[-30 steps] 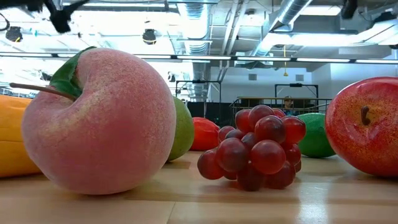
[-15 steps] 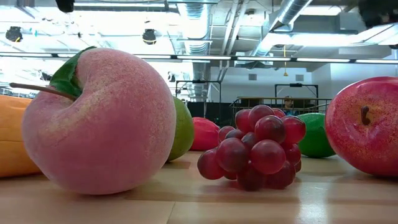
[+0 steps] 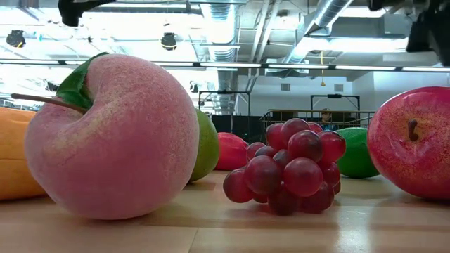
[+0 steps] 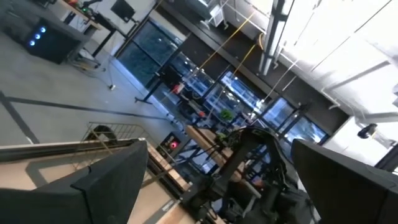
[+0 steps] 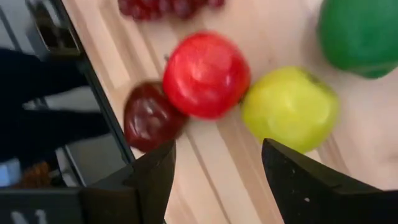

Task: Build produce basket
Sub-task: Put the green apple into the gold wire basket

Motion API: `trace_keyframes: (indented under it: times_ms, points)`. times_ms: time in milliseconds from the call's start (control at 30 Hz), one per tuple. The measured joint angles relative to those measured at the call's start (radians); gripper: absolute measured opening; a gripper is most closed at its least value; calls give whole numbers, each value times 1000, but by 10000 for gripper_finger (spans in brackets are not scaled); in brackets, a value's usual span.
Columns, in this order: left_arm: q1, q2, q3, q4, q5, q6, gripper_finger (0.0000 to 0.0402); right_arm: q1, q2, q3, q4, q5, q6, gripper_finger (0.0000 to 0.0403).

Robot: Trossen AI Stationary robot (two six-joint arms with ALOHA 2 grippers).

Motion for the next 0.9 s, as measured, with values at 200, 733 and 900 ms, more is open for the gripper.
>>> trace_keyframes:
  times_ms: [200, 733, 900]
  points:
    - [0, 0, 0, -32, 0, -1, 385, -36, 31, 0, 28, -23, -146, 310]
    - [0, 0, 1, -170, -37, -84, 385, -96, 132, 0, -58, 5, -605, 373]
    - [0, 0, 1, -231, -44, -163, 385, -96, 218, 0, -76, 5, -631, 375]
